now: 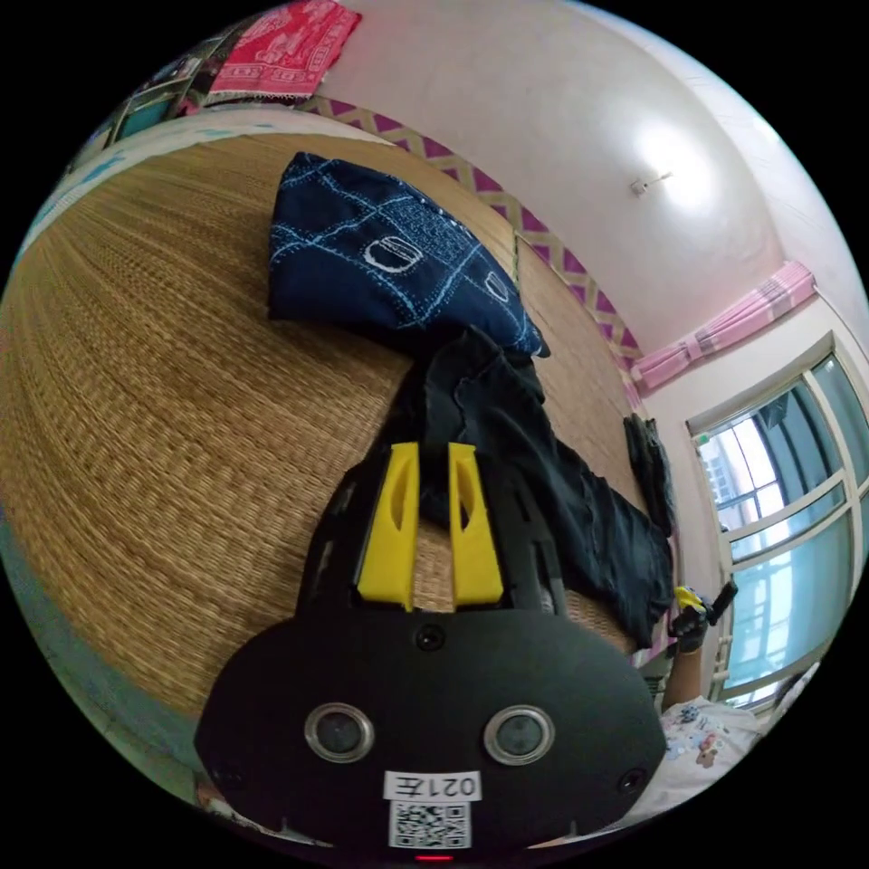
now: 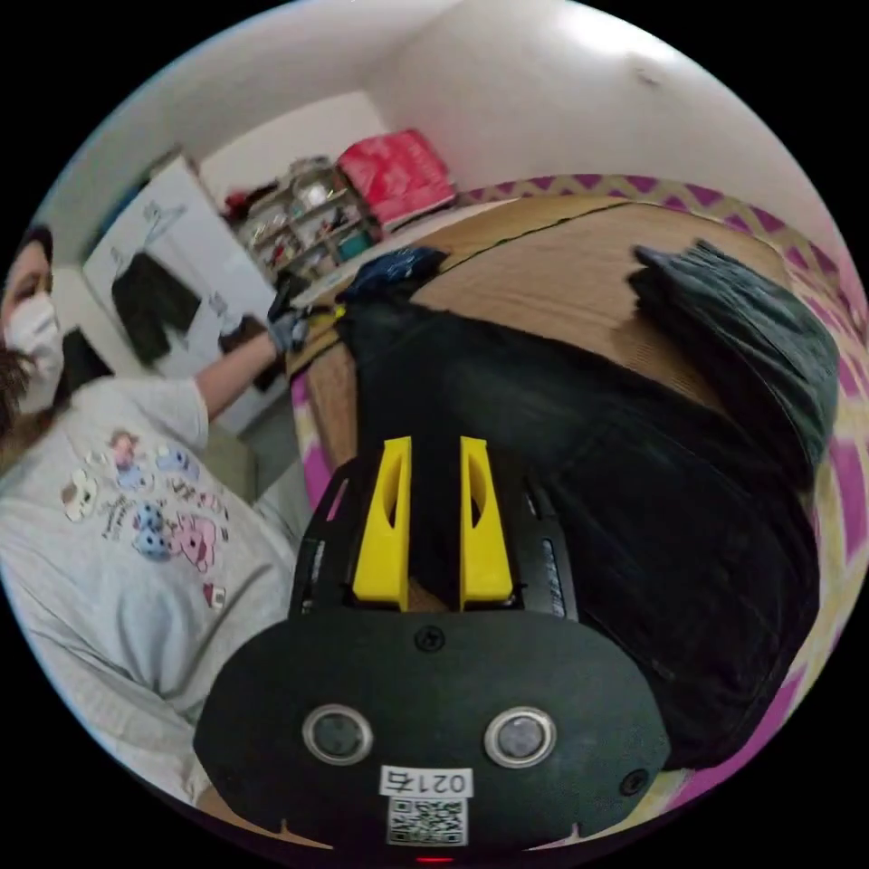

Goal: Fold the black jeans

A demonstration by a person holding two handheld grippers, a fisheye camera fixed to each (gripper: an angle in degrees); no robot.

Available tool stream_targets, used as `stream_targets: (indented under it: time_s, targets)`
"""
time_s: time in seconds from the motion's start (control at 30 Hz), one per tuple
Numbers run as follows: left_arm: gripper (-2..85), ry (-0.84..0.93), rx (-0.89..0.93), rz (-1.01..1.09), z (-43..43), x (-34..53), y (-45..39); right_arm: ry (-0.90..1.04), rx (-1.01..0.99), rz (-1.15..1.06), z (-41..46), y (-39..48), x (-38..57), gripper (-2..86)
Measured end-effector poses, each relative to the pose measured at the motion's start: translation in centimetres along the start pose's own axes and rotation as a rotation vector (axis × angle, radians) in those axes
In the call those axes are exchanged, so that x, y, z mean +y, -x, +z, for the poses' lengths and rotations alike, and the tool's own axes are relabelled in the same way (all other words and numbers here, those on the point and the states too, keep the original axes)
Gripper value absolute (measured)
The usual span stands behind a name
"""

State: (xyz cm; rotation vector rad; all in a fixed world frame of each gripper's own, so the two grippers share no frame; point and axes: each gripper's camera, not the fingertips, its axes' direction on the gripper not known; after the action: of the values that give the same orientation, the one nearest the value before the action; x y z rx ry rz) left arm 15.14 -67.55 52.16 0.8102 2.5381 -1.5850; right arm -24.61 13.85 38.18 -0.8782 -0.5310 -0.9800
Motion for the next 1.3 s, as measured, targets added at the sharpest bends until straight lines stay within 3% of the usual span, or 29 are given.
stream_targets:
  time_s: [0.13, 0.27, 0.33, 0.5, 0.63, 0.83, 0.97, 1.07, 1.17, 1.3]
  targets:
    - [-0.7, -0.023, 0.040, 0.053, -1.2, -1.0, -0.9, 0.171, 0.035, -0.235, 6.1, 7.0, -0.8, 8.2]
    - [-1.0, -0.012, 0.021, 0.080, -1.7, -1.7, -1.1, 0.332, 0.239, -0.365, 12.1, 11.6, 0.5, 5.5]
    - [-1.0, 0.016, 0.004, 0.060, -0.9, -2.1, -0.4, 0.280, 0.290, -0.383, 12.2, 12.3, 1.0, 2.8]
    - [-1.0, -0.011, 0.063, 0.098, -1.6, -2.6, -0.5, 0.172, 0.321, -0.280, 8.1, 12.4, 1.1, 0.9]
    - [-1.0, 0.118, 0.030, 0.049, 1.8, -2.2, 1.3, 0.212, 0.292, -0.173, 9.3, 10.0, 2.7, 0.7]
    - [-0.9, 0.069, 0.151, -0.017, 2.4, -1.6, 3.3, 0.180, 0.221, -0.096, 9.0, 9.0, 4.2, 0.8]
    - [-0.2, -0.068, 0.113, -0.040, 0.4, -0.2, 3.5, 0.147, 0.161, -0.078, 7.1, 8.8, 5.6, 1.0]
    - [4.2, -0.015, 0.251, -0.012, 1.2, 0.9, 2.2, 0.027, 0.086, -0.011, 3.8, 8.0, 7.4, 0.9]
    - [10.8, 0.041, 0.142, -0.055, 2.9, 1.9, 0.6, -0.038, 0.096, 0.059, 1.6, 7.0, 9.2, 0.6]
    - [12.5, -0.002, 0.087, -0.142, 3.8, 2.7, -0.9, -0.084, 0.097, 0.115, 0.1, 6.1, 11.2, 0.3]
